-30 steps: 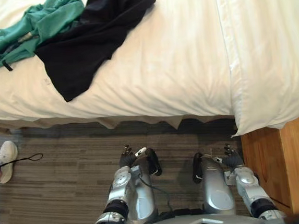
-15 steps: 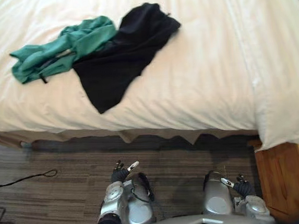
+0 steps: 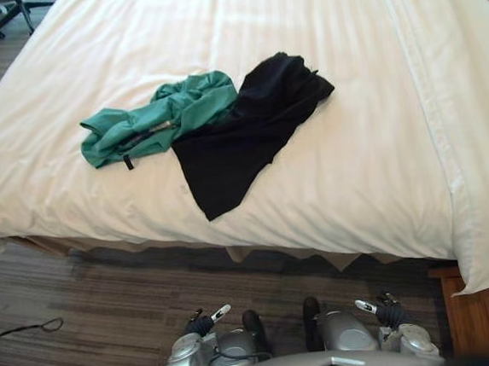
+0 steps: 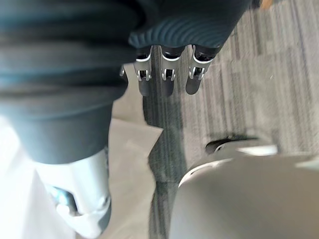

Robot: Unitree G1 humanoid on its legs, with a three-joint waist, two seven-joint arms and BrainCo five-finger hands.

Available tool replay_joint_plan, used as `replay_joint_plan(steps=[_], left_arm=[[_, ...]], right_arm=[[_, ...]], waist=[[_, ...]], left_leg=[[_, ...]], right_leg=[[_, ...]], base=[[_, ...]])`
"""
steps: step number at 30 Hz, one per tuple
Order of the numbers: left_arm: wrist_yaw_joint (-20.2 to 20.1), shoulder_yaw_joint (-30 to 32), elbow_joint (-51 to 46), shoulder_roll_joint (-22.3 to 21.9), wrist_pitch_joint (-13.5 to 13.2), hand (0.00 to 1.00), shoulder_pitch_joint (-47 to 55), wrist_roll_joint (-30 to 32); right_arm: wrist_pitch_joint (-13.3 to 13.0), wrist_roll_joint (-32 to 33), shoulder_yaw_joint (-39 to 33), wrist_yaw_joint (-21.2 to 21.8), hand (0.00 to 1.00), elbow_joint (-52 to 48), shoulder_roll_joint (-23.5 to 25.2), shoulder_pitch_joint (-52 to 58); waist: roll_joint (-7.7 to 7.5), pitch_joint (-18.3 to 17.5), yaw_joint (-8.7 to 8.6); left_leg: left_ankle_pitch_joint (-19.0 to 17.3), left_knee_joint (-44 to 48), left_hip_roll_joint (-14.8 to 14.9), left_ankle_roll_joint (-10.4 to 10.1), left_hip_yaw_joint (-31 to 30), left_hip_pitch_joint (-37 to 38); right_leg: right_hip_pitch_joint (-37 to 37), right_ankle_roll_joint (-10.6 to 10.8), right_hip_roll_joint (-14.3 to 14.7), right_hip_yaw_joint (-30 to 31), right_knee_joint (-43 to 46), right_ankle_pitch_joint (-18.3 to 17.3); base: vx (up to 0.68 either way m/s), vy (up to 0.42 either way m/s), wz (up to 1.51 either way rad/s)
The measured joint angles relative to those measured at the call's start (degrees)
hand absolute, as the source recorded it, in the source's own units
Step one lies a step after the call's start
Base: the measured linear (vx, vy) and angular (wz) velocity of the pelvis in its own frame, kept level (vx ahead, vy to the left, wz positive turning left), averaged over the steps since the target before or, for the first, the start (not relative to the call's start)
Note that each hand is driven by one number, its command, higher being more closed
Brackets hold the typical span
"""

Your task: Tidy the bed and pick cloth on bed and put in laundry

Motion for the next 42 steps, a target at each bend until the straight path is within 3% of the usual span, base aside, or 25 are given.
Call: replay_joint_plan(steps=[4,8,9,10,11,13,14,15,17,18,19,23,25,26,28,30,32,35,38,40,42], left_arm=[[-0.57,0.41,-0.28,-0.72,-0.11,0.0,0.69,2.69],[-1.86,1.02,-0.27,-0.23,-1.05,0.0,2.25,4.6],[-1.88,0.99,-0.27,-0.35,-1.28,0.0,2.6,4.84],[-1.93,0.65,-0.03,-0.69,-2.01,0.0,3.18,5.18],[-2.07,-0.39,0.49,-1.17,-2.63,0.0,3.46,6.49],[-2.45,-2.34,1.38,-1.99,-4.05,0.0,3.39,7.1],[-2.64,-3.44,1.53,-2.2,-4.43,0.0,3.33,7.53],[-3.09,-4.46,1.54,-1.04,-4.48,0.0,3.13,7.87],[-3.35,-4.83,1.51,0.52,-3.37,0.0,2.92,8.06],[-3.31,-4.83,1.44,0.68,-3.42,0.0,2.89,8.73],[-2.85,-4.85,1.35,0.7,-3.73,0.0,2.92,9.37],[-1.86,-7.0,1.34,0.74,-3.62,0.0,2.86,9.84],[-1.26,-7.03,1.4,0.61,-3.43,0.0,2.61,11.21],[-1.22,-7.57,1.45,0.25,-3.06,0.0,2.57,12.74],[-1.15,-8.45,1.4,0.17,-3.01,0.0,2.02,13.79],[-0.38,-8.4,1.35,-0.16,-3.06,0.0,1.69,13.82],[1.35,-8.11,1.37,-0.67,-3.5,0.0,1.95,13.73],[3.44,-8.06,1.53,-0.64,-3.48,0.0,2.02,13.65],[3.81,-6.73,1.53,-0.53,-3.15,0.0,2.02,13.75],[5.05,-4.72,1.43,-0.72,-3.21,0.0,2.14,13.48],[6.33,-3.39,1.15,-1.25,-4.23,0.0,2.43,12.43]], right_arm=[[0.77,-0.04,0.05,0.13,0.0,-2.28,-0.01,1.81],[0.8,-0.03,0.41,1.69,0.0,-1.17,0.49,1.79],[0.89,-0.03,0.41,1.82,0.0,-0.91,0.18,1.87],[1.11,0.0,1.06,2.08,0.0,0.13,-0.73,1.94],[1.12,0.12,1.18,2.36,0.0,1.09,-1.71,1.96],[1.14,0.16,1.6,2.59,0.0,2.49,-3.11,1.96],[1.06,0.18,1.55,2.68,0.0,2.92,-3.5,2.25],[1.05,0.16,1.38,2.68,0.0,3.43,-2.74,2.33],[1.18,0.85,0.35,2.58,0.0,3.34,-0.92,3.72],[1.23,1.33,0.27,2.66,0.0,3.55,-0.78,3.66],[1.04,1.28,0.69,3.3,0.0,3.79,-0.78,3.45],[-0.88,0.0,3.63,3.79,0.0,3.09,-0.75,3.5],[-0.85,0.02,3.87,3.77,0.0,3.07,-0.78,3.47],[-0.92,0.05,4.0,3.67,0.0,3.06,-0.94,3.49],[-1.01,0.1,3.99,3.48,0.0,3.3,-1.26,3.65],[-0.84,0.93,4.04,3.55,0.0,3.4,-1.92,3.42],[0.06,2.1,4.23,3.86,0.0,3.42,-2.32,3.37],[0.73,2.26,4.22,4.11,0.0,3.42,-2.13,3.39],[0.98,2.29,3.89,4.45,0.0,3.41,-1.47,3.77],[1.27,2.25,3.58,4.54,0.0,3.38,-1.35,3.77],[1.29,2.22,3.51,4.85,0.0,3.21,-1.4,4.06]], waist=[[0.76,-1.79,0.07],[-0.97,-3.64,0.18],[-0.59,-4.04,0.21],[-0.02,-4.94,0.05],[1.39,-5.89,-0.33],[3.02,-6.61,-0.45],[3.58,-6.87,-0.78],[2.05,-6.36,-0.77],[-0.27,-6.15,-1.4],[-0.19,-6.1,-1.2],[-0.29,-6.01,-0.42],[-0.64,-5.95,-0.66],[-0.6,-5.94,-1.12],[-0.17,-5.82,-2.33],[-0.39,-5.56,-2.46],[0.45,-4.97,-1.44],[0.59,-4.76,-1.51],[0.75,-4.77,-1.48],[-0.15,-4.27,-1.62],[-0.29,-4.07,-1.37],[-0.07,-3.54,-0.42]], left_leg=[[-1.88,2.37,0.32,0.69,0.03,0.68],[-2.86,4.34,-1.11,0.61,-0.27,0.45],[-4.7,5.56,0.2,1.82,-0.07,0.38],[-6.17,7.1,3.95,1.09,-0.61,0.14],[-6.01,6.45,6.82,0.42,-1.95,0.34],[-4.07,1.72,9.14,-0.72,-3.62,1.94],[-1.54,-0.98,9.2,-3.45,-3.96,2.46],[-1.29,-1.85,6.59,-4.41,-3.49,3.56],[-1.7,-2.61,2.46,-2.38,-2.04,4.97],[-2.03,-2.67,2.23,-1.7,-0.9,5.15],[-1.82,-3.69,2.24,-0.84,0.85,6.13],[-0.21,-8.69,0.07,0.54,2.94,8.62],[0.68,-10.13,-1.46,0.98,2.13,8.88],[1.61,-11.22,-1.94,1.15,-0.03,8.93],[3.36,-13.4,-2.24,0.8,-2.02,9.45],[4.52,-15.44,-1.63,0.29,-1.73,10.65],[4.92,-16.74,-0.61,-0.27,-0.7,11.78],[4.92,-17.31,0.3,-0.29,0.4,13.44],[4.57,-16.64,0.46,-0.67,1.69,14.12],[2.06,-12.6,1.1,-0.75,2.88,13.32],[-1.77,-1.43,3.33,-0.96,3.3,10.05]], right_leg=[[1.47,0.7,-0.44,0.21,-0.28,-0.48],[3.79,1.6,-2.45,4.15,-6.08,-0.38],[3.88,1.81,-2.41,4.73,-6.38,-0.04],[3.82,2.37,-2.36,5.99,-6.59,0.33],[3.63,3.34,-2.57,6.9,-6.69,0.85],[2.18,5.5,-3.59,8.13,-6.43,0.83],[1.46,6.93,-4.48,8.52,-5.58,0.5],[1.52,7.97,-6.81,9.41,-4.47,0.33],[1.75,8.96,-11.06,9.17,-3.22,2.05],[1.57,7.2,-11.45,7.48,-3.44,4.01],[1.44,4.9,-11.35,3.43,-3.33,5.64],[1.62,5.05,-8.63,-1.95,-1.66,3.43],[1.69,5.35,-7.75,-0.67,-1.49,0.31],[1.77,5.22,-6.33,2.15,-1.47,-0.79],[2.88,4.76,-5.67,2.55,-2.88,-0.96],[3.77,4.14,-4.67,2.27,-4.08,-0.48],[4.62,3.68,-3.15,3.04,-5.61,0.47],[5.83,3.36,-1.76,4.74,-7.6,1.85],[6.29,3.43,-1.67,5.55,-8.1,2.2],[6.52,3.48,-1.9,6.44,-8.07,2.17],[6.45,3.61,-2.4,7.84,-7.36,0.76]], base=[[0.0,0.095,0.0],[-0.03,0.081,-0.22],[-0.01,0.103,-0.44],[0.01,0.188,-0.44],[0.01,0.228,-0.46],[-0.05,0.341,-0.37],[-0.09,0.409,-0.22],[-0.05,0.315,-0.04],[-0.07,0.391,-0.08],[-0.07,0.375,-0.4],[-0.04,0.247,-0.58],[-0.02,0.148,-0.38],[-0.01,0.017,0.26],[0.03,-0.044,0.79],[0.04,-0.073,0.61],[0.02,-0.059,0.0],[0.04,-0.063,-0.23],[0.03,-0.045,-0.46],[-0.02,-0.011,-0.26],[-0.04,0.028,-0.28],[-0.06,0.03,-0.35]])
